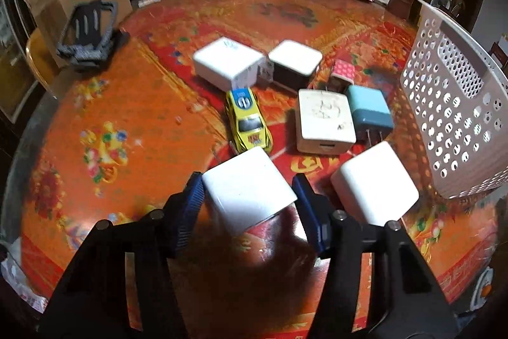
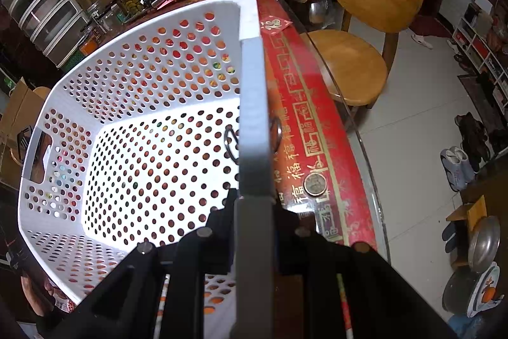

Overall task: Organize rigid objects
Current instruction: 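Grasp a white square charger with the left tool while the right tool holds the basket, then carry the white charger into the basket and open the left tool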

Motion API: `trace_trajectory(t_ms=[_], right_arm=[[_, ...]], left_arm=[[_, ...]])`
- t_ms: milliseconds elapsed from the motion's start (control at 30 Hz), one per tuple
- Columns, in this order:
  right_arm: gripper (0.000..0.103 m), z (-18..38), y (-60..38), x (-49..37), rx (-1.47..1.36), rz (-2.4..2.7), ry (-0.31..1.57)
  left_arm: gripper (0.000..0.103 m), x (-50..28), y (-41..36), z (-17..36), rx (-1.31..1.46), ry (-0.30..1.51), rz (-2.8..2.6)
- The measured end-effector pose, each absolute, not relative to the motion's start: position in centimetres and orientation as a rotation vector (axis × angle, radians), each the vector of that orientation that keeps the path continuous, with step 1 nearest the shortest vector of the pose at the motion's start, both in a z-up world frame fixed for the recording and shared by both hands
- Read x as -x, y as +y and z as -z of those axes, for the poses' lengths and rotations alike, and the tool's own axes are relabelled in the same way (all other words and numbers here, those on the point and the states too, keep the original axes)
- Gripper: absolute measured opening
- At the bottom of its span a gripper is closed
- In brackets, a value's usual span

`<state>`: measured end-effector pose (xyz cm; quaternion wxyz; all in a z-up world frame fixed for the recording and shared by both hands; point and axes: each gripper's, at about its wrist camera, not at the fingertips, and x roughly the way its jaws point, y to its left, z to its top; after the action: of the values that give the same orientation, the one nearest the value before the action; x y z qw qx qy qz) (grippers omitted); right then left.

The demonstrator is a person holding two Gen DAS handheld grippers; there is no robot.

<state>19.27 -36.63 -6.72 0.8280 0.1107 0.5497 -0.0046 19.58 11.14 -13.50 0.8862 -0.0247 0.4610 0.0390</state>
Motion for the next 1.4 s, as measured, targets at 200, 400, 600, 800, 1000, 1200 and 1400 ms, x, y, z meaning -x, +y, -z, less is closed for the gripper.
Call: trace_trajectory(t_ms=[200,400,600,800,1000,1200,1400], right_arm=[[0.016,6.8,-36.7,-19.3,-0.237,0.006,1.166],[0.016,6.7,-36.7,-19.3,-0.230,0.000,1.167],[0.016,6.7,-36.7,-19.3,-0.224,-0.002,1.172],[0.016,6.7,-36.6,-19.4,-0.221,-0.001,1.174],[0.016,6.7,-36.6,-19.4,-0.212,-0.003,1.176],[0.016,6.7,-36.6,-19.4,-0.211,-0.007,1.178],[0.016,6.6,-36.6,-19.3,-0.211,-0.006,1.178]], left_arm=[[0.054,-19.6,10.1,9.6,-0.003,0.904,-0.040],[0.055,-20.7,4.9,2.3,-0.153,0.785,0.079],[0.055,-23.7,-1.2,-2.1,-0.295,0.772,0.272],[0.055,-27.6,-8.4,-3.5,-0.381,0.845,0.407],[0.055,-31.3,-14.5,0.5,-0.495,1.017,0.477],[0.055,-33.0,-17.4,4.3,-0.619,1.150,0.488],[0.055,-33.9,-18.6,7.3,-0.679,1.221,0.472]])
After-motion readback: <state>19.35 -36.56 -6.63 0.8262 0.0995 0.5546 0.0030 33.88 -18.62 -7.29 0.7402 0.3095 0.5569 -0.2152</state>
